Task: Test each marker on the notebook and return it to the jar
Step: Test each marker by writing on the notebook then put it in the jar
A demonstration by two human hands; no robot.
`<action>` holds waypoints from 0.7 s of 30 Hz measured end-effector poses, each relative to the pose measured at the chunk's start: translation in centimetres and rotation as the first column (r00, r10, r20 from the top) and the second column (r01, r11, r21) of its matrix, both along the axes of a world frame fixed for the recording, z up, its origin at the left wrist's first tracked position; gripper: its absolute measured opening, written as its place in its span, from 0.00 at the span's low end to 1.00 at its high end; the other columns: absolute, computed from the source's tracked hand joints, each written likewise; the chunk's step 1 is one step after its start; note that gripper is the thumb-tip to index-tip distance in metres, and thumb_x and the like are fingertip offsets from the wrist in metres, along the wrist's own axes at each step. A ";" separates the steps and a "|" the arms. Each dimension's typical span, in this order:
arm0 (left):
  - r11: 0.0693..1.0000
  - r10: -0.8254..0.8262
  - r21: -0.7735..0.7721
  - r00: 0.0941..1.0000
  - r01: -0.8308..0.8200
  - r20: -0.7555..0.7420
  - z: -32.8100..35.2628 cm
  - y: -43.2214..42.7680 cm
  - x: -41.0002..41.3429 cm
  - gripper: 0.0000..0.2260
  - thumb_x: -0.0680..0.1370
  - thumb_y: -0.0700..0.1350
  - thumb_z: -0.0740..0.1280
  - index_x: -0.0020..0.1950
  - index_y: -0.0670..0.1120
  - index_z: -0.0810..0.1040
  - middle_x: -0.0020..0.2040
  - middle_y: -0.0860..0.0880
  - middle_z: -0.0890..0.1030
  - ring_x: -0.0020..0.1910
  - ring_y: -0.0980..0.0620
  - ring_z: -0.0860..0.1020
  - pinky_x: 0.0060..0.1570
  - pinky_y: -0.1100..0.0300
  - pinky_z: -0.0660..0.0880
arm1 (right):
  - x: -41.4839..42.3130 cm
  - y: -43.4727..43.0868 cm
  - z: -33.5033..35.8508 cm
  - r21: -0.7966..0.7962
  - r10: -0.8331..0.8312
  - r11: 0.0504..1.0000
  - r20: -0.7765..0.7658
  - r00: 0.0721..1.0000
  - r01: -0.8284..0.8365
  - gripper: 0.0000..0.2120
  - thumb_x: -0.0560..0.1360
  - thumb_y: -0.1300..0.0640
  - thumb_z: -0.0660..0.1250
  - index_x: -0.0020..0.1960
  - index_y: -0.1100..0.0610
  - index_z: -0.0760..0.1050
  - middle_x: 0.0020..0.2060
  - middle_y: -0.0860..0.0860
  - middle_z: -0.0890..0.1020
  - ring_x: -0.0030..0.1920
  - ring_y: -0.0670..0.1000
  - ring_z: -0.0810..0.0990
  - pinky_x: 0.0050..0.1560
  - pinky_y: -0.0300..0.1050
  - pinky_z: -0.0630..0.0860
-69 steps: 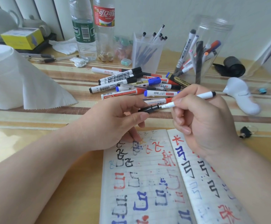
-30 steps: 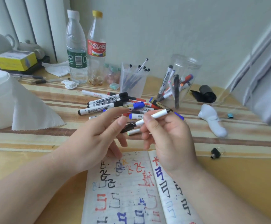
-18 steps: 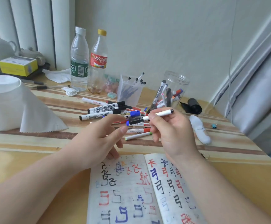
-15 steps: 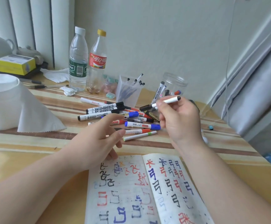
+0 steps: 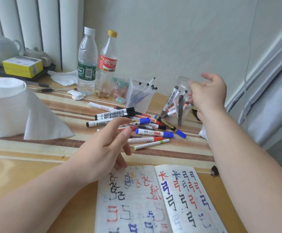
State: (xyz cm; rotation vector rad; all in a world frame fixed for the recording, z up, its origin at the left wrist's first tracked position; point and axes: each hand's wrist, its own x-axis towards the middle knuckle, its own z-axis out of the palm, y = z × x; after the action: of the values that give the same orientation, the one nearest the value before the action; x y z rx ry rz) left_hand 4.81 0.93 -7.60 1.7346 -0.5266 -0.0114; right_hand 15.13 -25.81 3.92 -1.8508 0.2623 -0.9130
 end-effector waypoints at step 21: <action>0.999 0.025 -0.031 0.992 -0.029 -0.125 0.6 0.0 -0.5 0.09 0.83 0.55 0.63 0.48 0.53 0.78 0.39 0.44 0.84 0.35 0.40 0.86 0.39 0.39 0.84 | -8.6 3.2 -5.4 -0.620 0.132 0.539 -0.605 0.785 -0.569 0.10 0.72 0.53 0.73 0.36 0.56 0.76 0.30 0.48 0.77 0.31 0.50 0.74 0.30 0.44 0.67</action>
State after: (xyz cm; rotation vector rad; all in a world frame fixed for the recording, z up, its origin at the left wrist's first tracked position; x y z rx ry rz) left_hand 4.26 0.93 -6.96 1.6965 -0.4094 -0.0906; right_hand 6.57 -22.63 -1.52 -2.8280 -0.3010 -0.1882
